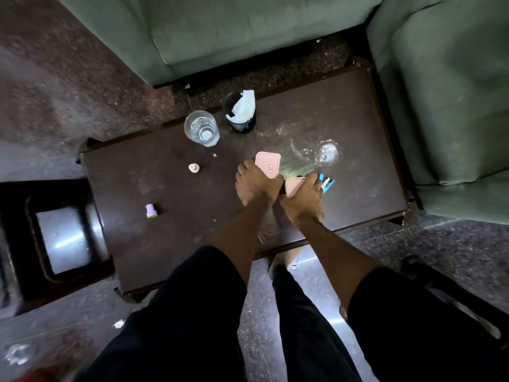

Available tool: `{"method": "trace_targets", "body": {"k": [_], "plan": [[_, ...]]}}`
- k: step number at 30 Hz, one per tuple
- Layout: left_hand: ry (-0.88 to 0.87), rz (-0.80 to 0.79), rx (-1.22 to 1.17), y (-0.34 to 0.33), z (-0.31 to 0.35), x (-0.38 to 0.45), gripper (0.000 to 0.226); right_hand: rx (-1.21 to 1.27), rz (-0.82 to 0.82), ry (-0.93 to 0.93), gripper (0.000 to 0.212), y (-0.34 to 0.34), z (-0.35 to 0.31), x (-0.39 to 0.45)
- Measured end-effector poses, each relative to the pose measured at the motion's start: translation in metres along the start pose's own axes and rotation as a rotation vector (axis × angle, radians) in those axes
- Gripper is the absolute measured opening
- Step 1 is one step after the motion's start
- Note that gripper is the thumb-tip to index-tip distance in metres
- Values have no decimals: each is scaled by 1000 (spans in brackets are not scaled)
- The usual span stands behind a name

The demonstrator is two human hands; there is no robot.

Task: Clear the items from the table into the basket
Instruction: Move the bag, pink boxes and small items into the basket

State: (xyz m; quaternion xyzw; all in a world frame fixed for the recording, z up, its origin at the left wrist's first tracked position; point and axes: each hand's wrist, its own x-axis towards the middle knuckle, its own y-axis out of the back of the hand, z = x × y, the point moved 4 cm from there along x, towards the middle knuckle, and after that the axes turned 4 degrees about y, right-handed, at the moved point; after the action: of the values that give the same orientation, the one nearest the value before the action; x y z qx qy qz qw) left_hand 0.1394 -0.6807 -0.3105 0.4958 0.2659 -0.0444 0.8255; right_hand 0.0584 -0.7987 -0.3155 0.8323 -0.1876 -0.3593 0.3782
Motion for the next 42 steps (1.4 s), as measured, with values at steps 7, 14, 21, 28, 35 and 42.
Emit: {"method": "trace_targets", "body": {"k": [7,14,21,28,35,42], "plan": [[64,6,-72,89,-40,-38,88,-45,-34,27,71,19,-77,-56],[168,84,-161,215,-127,-54,87,-44,-80,135,75,1,-181,-144],[170,122,-205,350,-220,-62,81,34,-126,206,78,-39,-286,-259],[305,180,-220,445,-325,-59,83,-88,-270,417,57,-95,-378,-343],[432,282,-266,501,-397,-48,79,-194,-432,682,70,-153,-460,-383],[442,269,-108,547,-470,-7,68,-317,-473,841,73,-231,-530,-400]]}}
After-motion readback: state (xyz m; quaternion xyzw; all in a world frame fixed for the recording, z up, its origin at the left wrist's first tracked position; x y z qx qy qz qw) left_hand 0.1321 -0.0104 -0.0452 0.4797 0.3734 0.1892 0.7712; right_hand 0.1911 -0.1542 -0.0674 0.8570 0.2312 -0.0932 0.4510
